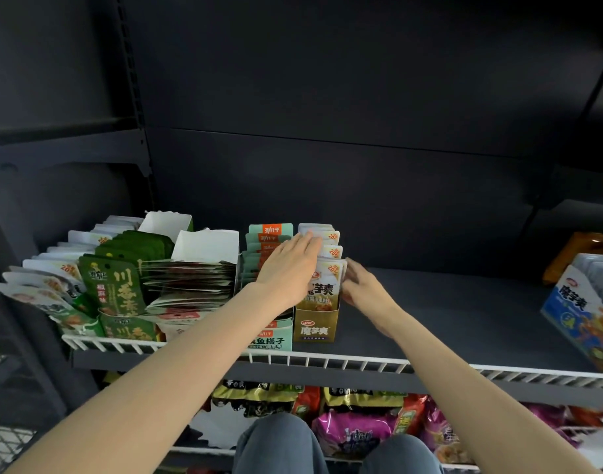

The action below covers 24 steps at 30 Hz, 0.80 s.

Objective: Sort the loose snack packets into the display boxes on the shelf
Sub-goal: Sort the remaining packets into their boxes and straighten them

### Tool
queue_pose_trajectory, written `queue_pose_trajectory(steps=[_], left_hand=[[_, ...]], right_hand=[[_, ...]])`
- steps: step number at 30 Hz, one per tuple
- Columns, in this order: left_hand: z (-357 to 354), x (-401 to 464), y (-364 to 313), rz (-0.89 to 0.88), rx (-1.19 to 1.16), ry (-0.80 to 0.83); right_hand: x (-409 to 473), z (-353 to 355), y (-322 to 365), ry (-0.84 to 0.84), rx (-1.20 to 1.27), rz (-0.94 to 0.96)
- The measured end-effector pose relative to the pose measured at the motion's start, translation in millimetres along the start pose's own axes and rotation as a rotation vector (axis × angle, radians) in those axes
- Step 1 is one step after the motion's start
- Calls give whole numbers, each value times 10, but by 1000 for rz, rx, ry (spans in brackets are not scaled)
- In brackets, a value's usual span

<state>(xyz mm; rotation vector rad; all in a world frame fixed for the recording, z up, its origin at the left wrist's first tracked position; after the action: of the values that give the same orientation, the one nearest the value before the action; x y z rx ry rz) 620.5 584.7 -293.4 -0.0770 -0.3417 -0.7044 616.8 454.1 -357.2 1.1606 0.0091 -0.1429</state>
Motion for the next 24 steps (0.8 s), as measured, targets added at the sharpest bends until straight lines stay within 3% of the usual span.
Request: queue_pose_trajectory(steps=[4,14,24], left_hand=[[-67,-60,-125,-132,-36,4],[-42,-15,-194,-124,81,-39],[-120,70,-64,-27,-143,236]], right_hand=[[-20,-50,59,57,-73,-16],[-76,32,169,142,-260,-45],[-244,-5,190,166,-292,-101]])
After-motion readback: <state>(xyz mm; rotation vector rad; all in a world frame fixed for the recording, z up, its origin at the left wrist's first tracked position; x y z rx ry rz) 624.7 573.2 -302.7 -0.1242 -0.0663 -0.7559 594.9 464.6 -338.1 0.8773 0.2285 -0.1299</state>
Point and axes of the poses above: each hand's wrist, its own x-axis towards the middle knuckle, its own z-axis out of the back of the hand, y = z × x, the point moved 6 cm from there along x, towards the middle knuckle, and after that the axes turned 5 degrees about -z, right-handed, at the moved point
